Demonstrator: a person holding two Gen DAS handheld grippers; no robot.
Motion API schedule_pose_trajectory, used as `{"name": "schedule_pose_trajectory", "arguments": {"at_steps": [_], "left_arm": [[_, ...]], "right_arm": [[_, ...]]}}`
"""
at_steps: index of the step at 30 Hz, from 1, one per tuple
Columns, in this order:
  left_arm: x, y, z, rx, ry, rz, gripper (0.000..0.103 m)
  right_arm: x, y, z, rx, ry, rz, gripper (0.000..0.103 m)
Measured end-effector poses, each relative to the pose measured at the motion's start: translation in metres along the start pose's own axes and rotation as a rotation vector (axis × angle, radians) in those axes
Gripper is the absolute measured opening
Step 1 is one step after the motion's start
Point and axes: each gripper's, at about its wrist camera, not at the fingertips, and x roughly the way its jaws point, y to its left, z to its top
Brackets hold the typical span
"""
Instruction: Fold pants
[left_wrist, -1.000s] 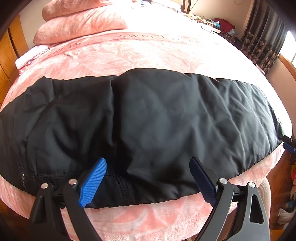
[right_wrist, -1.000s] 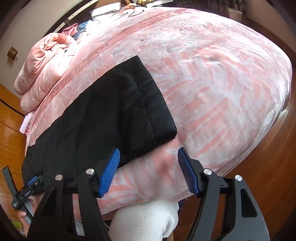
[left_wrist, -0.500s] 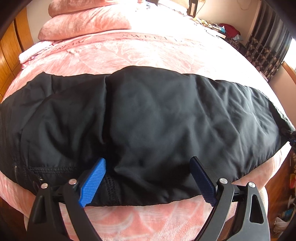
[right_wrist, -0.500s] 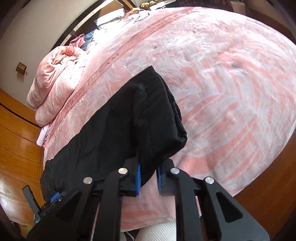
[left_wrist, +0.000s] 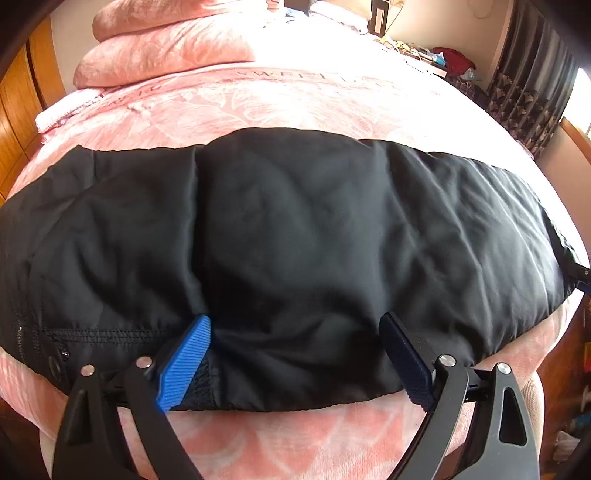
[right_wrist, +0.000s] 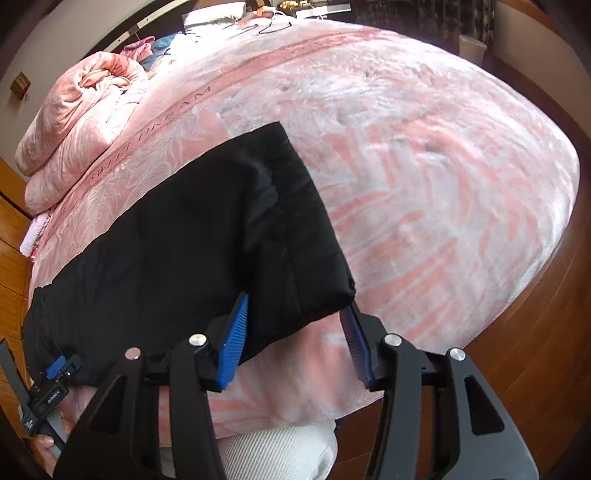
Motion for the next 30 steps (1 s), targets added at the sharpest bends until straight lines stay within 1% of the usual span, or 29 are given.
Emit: {"name": "schedule_pose_trajectory", "arguments": {"at_steps": [2, 3, 4, 5, 6, 7, 8, 9, 11, 12, 13, 15, 16, 19, 20, 22, 23, 24, 25, 26, 27, 28, 29, 30], "left_arm": [[-0.007, 0.008, 0.000, 0.009, -0.020, 0.010, 0.093], [-0.010, 0.012, 0.000, 0.015, -0.025, 0.023, 0.093], [-0.011, 0.016, 0.001, 0.022, -0.026, 0.028, 0.093], [-0.012, 0.019, 0.002, 0.028, -0.025, 0.029, 0.093], [-0.013, 0.022, 0.004, 0.033, -0.027, 0.029, 0.093], [-0.014, 0.025, 0.005, 0.035, -0.031, 0.029, 0.093], [-0.015, 0.027, 0.007, 0.036, -0.035, 0.025, 0.093], [-0.016, 0.030, 0.008, 0.036, -0.034, 0.015, 0.093], [-0.016, 0.035, 0.011, 0.029, -0.022, -0.013, 0.093], [-0.016, 0.038, 0.011, 0.024, -0.016, -0.026, 0.093], [-0.015, 0.041, 0.012, 0.019, -0.011, -0.036, 0.093], [-0.014, 0.045, 0.012, 0.015, 0.000, -0.040, 0.094], [-0.014, 0.046, 0.012, 0.013, 0.002, -0.032, 0.094], [-0.011, 0.052, 0.015, 0.011, 0.002, -0.010, 0.094], [-0.011, 0.054, 0.017, 0.006, -0.003, 0.003, 0.094], [-0.010, 0.060, 0.023, -0.018, -0.013, 0.030, 0.094], [-0.010, 0.065, 0.027, -0.036, -0.016, 0.045, 0.094], [-0.008, 0.070, 0.031, -0.056, -0.019, 0.059, 0.094], [-0.007, 0.076, 0.035, -0.076, -0.025, 0.070, 0.094], [-0.006, 0.081, 0.039, -0.096, -0.037, 0.084, 0.094], [-0.005, 0.086, 0.045, -0.105, -0.047, 0.102, 0.094], [-0.004, 0.090, 0.050, -0.107, -0.053, 0.130, 0.094], [-0.002, 0.095, 0.056, -0.108, -0.057, 0.161, 0.094], [0.000, 0.101, 0.061, -0.113, -0.063, 0.170, 0.094]], "right_arm": [[-0.021, 0.009, 0.007, -0.064, -0.068, -0.092, 0.054], [-0.030, 0.019, 0.010, -0.118, -0.100, -0.121, 0.055], [-0.036, 0.034, 0.015, -0.187, -0.115, -0.119, 0.056], [-0.038, 0.051, 0.021, -0.255, -0.124, -0.098, 0.059], [-0.040, 0.070, 0.026, -0.322, -0.132, -0.056, 0.063], [-0.037, 0.091, 0.033, -0.391, -0.122, 0.013, 0.066], [-0.032, 0.115, 0.039, -0.472, -0.095, 0.103, 0.070], [-0.023, 0.139, 0.045, -0.550, -0.071, 0.175, 0.070], [-0.003, 0.185, 0.054, -0.725, -0.036, 0.277, 0.070], [0.008, 0.204, 0.059, -0.799, -0.019, 0.323, 0.073], [0.018, 0.223, 0.066, -0.861, 0.016, 0.365, 0.075], [0.041, 0.250, 0.080, -0.949, 0.080, 0.408, 0.082], [0.050, 0.261, 0.085, -0.981, 0.116, 0.432, 0.084], [0.085, 0.282, 0.094, -1.034, 0.277, 0.500, 0.085], [0.095, 0.285, 0.094, -1.050, 0.317, 0.499, 0.085], [0.111, 0.287, 0.091, -1.080, 0.358, 0.469, 0.085], [0.118, 0.286, 0.088, -1.085, 0.376, 0.459, 0.076], [0.124, 0.283, 0.086, -1.083, 0.402, 0.462, 0.058], [0.129, 0.282, 0.084, -1.078, 0.435, 0.473, 0.054], [0.130, 0.281, 0.083, -1.075, 0.436, 0.472, 0.047], [0.127, 0.281, 0.081, -1.093, 0.417, 0.470, 0.040], [0.123, 0.280, 0.079, -1.119, 0.394, 0.464, 0.025], [0.119, 0.279, 0.081, -1.123, 0.369, 0.466, 0.015], [0.115, 0.275, 0.085, -1.102, 0.347, 0.478, 0.009]]}}
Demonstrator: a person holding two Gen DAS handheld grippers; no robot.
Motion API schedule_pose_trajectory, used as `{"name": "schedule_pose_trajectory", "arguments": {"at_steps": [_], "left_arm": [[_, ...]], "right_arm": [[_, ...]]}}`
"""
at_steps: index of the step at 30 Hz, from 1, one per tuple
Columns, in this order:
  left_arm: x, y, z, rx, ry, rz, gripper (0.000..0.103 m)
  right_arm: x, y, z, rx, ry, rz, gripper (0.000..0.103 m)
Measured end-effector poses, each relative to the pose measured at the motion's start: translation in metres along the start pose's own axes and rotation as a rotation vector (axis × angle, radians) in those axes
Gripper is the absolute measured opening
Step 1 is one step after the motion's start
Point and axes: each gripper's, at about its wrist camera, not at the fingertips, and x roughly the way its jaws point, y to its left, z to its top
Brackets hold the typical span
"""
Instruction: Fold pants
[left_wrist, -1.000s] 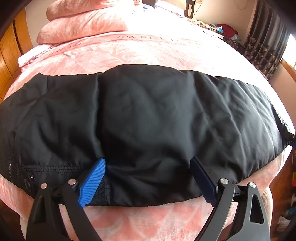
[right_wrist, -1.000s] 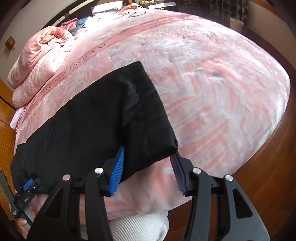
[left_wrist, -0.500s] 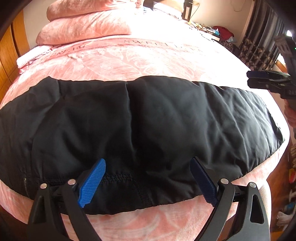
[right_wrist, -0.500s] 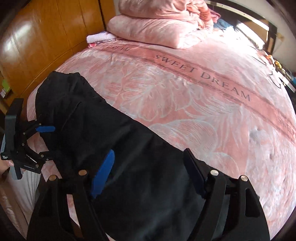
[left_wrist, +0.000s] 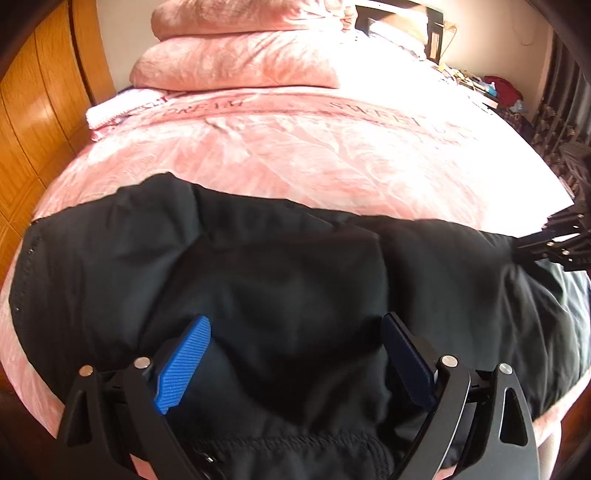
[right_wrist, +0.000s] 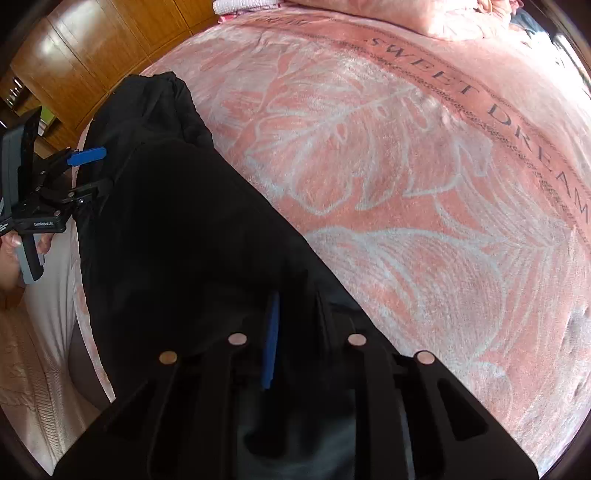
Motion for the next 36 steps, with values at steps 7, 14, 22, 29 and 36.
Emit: {"name": "schedule_pose_trajectory", "arguments": {"at_steps": [7, 14, 22, 29, 36], "left_arm": [[0.014, 0.021, 0.017, 0.002, 0.014, -0.098, 0.088], [0.010, 0.038, 0.073, 0.205, -0.025, -0.424, 0.088], [0.052, 0.004, 0.099, 0.661, 0.167, -0.556, 0.074], [0.077, -0.002, 0.094, 0.753, 0.302, -0.604, 0.067], [0.090, 0.003, 0.100, 0.757, 0.385, -0.663, 0.065]], "right_arm": [[0.011, -0.009, -0.008, 0.058, -0.031, -0.048, 0.006], [-0.021, 0.012, -0.021, 0.099, -0.163, -0.046, 0.048], [-0.037, 0.048, -0.051, 0.144, -0.248, -0.017, 0.047], [-0.036, 0.063, -0.056, 0.164, -0.276, 0.009, 0.047], [-0.033, 0.061, -0.057, 0.201, -0.297, 0.028, 0.048]]}}
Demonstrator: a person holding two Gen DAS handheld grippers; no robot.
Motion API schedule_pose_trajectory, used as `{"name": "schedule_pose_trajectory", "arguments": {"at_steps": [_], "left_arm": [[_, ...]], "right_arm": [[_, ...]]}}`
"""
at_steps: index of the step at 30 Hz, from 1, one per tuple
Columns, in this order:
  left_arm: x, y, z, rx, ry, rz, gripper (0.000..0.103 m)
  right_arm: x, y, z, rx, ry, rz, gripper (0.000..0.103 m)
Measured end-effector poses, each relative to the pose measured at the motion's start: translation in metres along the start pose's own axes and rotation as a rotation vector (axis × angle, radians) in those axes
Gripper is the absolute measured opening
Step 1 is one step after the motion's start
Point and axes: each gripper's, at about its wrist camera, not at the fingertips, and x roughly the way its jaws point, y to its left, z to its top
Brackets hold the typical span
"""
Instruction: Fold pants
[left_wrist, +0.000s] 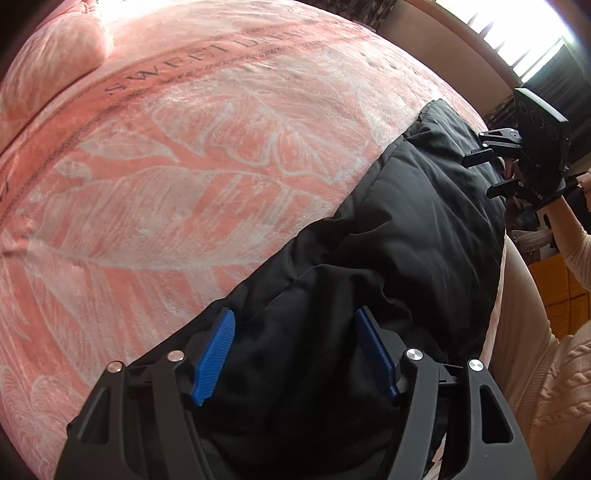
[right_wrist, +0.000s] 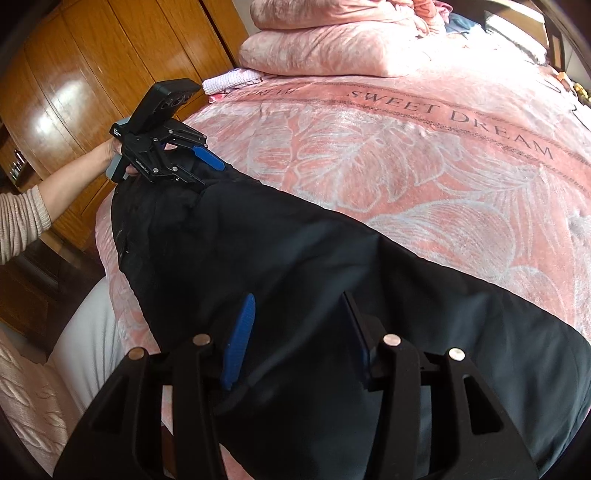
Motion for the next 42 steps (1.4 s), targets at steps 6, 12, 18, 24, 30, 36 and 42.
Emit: {"name": "schedule_pose_trajectory", "arguments": {"at_steps": [6, 12, 18, 24, 30, 36, 42], "left_arm": [[0.005, 0.028, 0.001, -0.113, 0.029, -0.075, 0.013], [0.000, 0.023, -0.003, -0.137, -0.002, -0.023, 0.001], [-0.033, 0.028, -0.007, -0.216, -0.152, 0.064, 0.001], [-0.017, 0.018, -0.010, -0.219, -0.046, 0.050, 0.003], [-0.061, 0.021, -0.038, -0.265, -0.154, 0.224, 0.038], [-0.073, 0.019, -0.055, -0.213, -0.141, 0.335, 0.037], [-0.046, 0.024, -0.039, -0.102, -0.034, 0.354, 0.055]], "right_arm": [[0.007, -0.003, -0.005, 0.047, -0.010, -0.002, 0.055], [0.016, -0.010, -0.011, 0.096, -0.008, -0.012, 0.059], [0.015, -0.014, -0.014, 0.129, -0.037, -0.011, 0.060], [0.017, -0.016, -0.017, 0.157, -0.041, -0.003, 0.064], [0.011, -0.015, -0.025, 0.161, -0.041, -0.007, 0.064], [0.013, -0.018, -0.030, 0.193, -0.055, -0.005, 0.066], [0.017, -0.014, -0.028, 0.182, -0.043, -0.017, 0.069]]}}
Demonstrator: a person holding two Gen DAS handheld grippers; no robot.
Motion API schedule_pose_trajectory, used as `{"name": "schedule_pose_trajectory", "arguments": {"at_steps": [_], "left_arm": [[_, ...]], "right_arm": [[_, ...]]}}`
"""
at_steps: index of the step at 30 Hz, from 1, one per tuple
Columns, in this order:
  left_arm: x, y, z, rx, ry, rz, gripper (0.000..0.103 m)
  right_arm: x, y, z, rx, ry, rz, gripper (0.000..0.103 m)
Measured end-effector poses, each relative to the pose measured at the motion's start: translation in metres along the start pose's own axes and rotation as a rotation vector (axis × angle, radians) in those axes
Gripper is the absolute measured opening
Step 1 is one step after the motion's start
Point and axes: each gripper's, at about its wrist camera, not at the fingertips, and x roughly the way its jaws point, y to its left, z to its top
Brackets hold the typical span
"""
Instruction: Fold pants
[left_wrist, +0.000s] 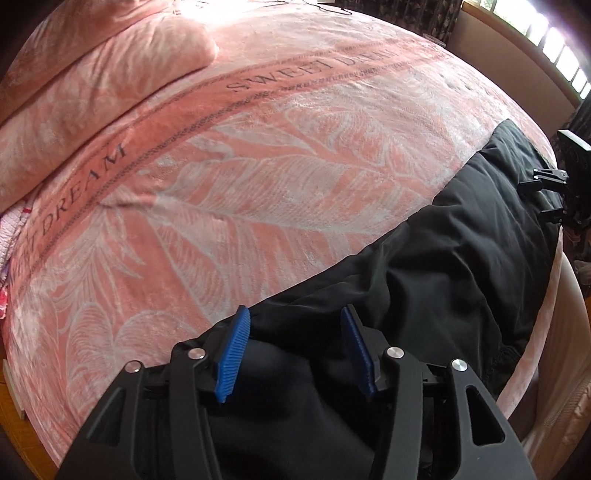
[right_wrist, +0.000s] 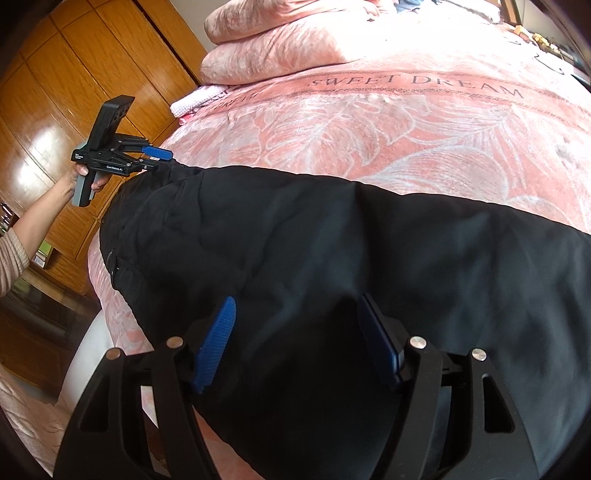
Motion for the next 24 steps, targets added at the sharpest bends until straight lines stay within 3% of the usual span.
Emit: {"name": "schedule_pose_trajectory", "arguments": {"at_steps": [1, 2, 3, 4, 7, 11, 14, 16, 18, 19, 21, 24], "left_arm": [[0.007, 0.000, -0.001, 0.010, 0.014, 0.037, 0.055], [0.015, 0.003, 0.000, 0.004, 0.031, 0.066, 0.047], [0.023, 0.008, -0.001, -0.016, 0.053, 0.061, 0.018], [0.030, 0.013, -0.003, -0.045, 0.073, 0.035, 0.008], [0.031, 0.018, -0.009, -0.084, 0.047, 0.020, 0.004], [0.015, 0.016, -0.014, -0.176, 0.006, 0.070, 0.004], [-0.011, -0.003, -0.026, -0.240, -0.026, 0.149, 0.011], [-0.029, -0.018, -0.042, -0.357, -0.049, 0.125, 0.014], [-0.044, -0.028, -0.069, -0.540, -0.078, 0.073, 0.020], [-0.048, -0.036, -0.086, -0.643, -0.082, 0.089, 0.022], [-0.055, -0.058, -0.121, -0.800, -0.115, 0.120, 0.036], [-0.058, -0.097, -0.164, -0.897, -0.121, 0.230, 0.045]], "right_arm": [[0.000, 0.000, 0.000, 0.004, -0.001, 0.001, 0.069], [0.000, -0.001, 0.000, 0.007, -0.002, 0.004, 0.069], [0.000, -0.002, -0.001, 0.011, -0.003, 0.007, 0.069], [0.000, -0.003, -0.001, 0.016, -0.005, 0.011, 0.069], [0.000, -0.006, -0.002, 0.036, -0.012, 0.017, 0.069], [-0.003, -0.003, -0.002, 0.067, -0.018, 0.001, 0.069], [-0.018, 0.011, -0.005, 0.075, -0.047, -0.009, 0.069], [-0.029, 0.026, -0.009, 0.075, -0.071, -0.002, 0.069], [-0.031, 0.040, -0.013, 0.090, -0.062, -0.027, 0.069], [-0.030, 0.046, -0.016, 0.103, -0.060, -0.030, 0.069], [-0.027, 0.059, -0.023, 0.150, -0.050, -0.044, 0.069], [-0.014, 0.073, -0.036, 0.258, -0.008, -0.074, 0.069]]}}
